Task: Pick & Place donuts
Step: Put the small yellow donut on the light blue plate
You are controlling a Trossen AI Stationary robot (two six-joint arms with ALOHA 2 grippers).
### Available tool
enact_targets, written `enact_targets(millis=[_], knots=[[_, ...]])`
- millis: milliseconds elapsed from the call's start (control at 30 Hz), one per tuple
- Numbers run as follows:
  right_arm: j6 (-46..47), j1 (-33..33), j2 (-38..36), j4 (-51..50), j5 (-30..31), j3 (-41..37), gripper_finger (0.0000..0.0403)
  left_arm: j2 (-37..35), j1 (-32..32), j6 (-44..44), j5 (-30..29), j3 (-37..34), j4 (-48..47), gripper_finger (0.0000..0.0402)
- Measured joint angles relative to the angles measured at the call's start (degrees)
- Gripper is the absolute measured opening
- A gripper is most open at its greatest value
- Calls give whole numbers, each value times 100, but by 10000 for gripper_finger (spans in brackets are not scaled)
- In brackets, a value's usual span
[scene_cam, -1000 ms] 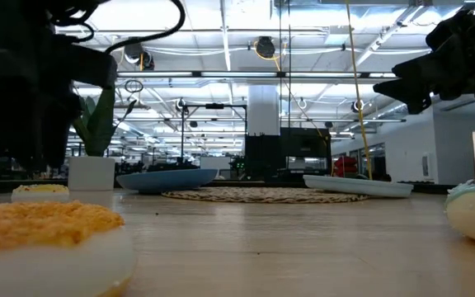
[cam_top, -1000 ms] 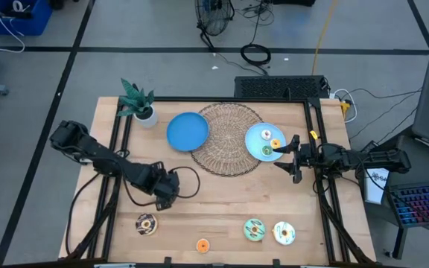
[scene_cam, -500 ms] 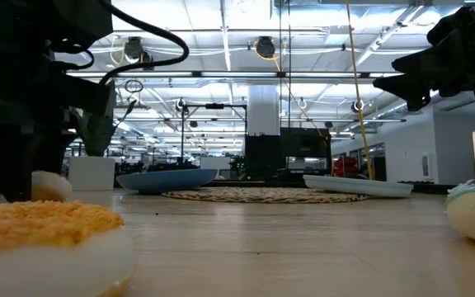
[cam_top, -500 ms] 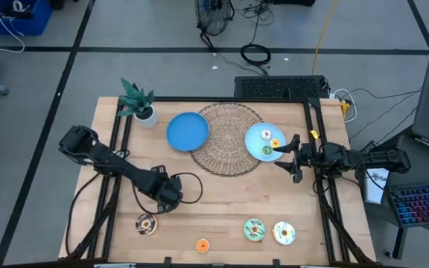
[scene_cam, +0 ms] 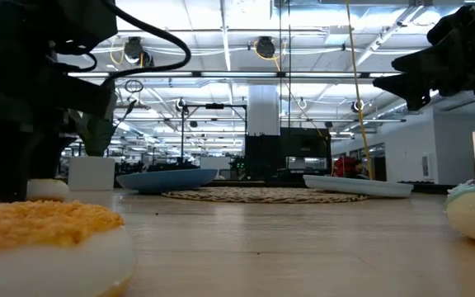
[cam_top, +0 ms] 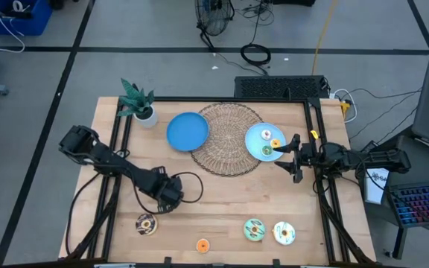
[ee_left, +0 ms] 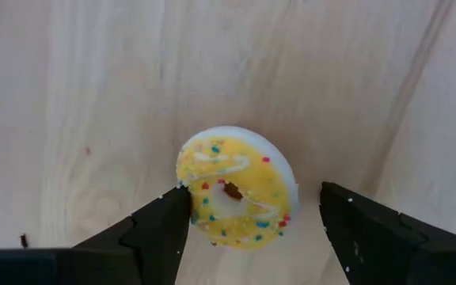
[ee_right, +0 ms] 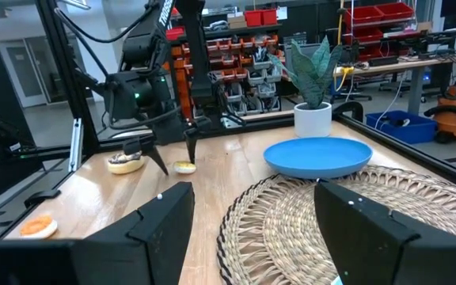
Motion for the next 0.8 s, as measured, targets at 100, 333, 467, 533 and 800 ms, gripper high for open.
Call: enact_targets(millis=[100,333,467,533,800], knots=[[1,-1,0,0,0,0,242,-2,51,46,104,0,0,278],[1,-1,0,0,-2,0,242,-4,290,96,357,152,-193,278],[1,0,0,0,-1,0,242,-4,350,128,335,384,-448,278],[1,-1,0,0,-2,2,242,-4,350,213,196,485,-504,278],[-1,-1,0,0,-2,0,242,-4,352,512,12,533,-715,278]])
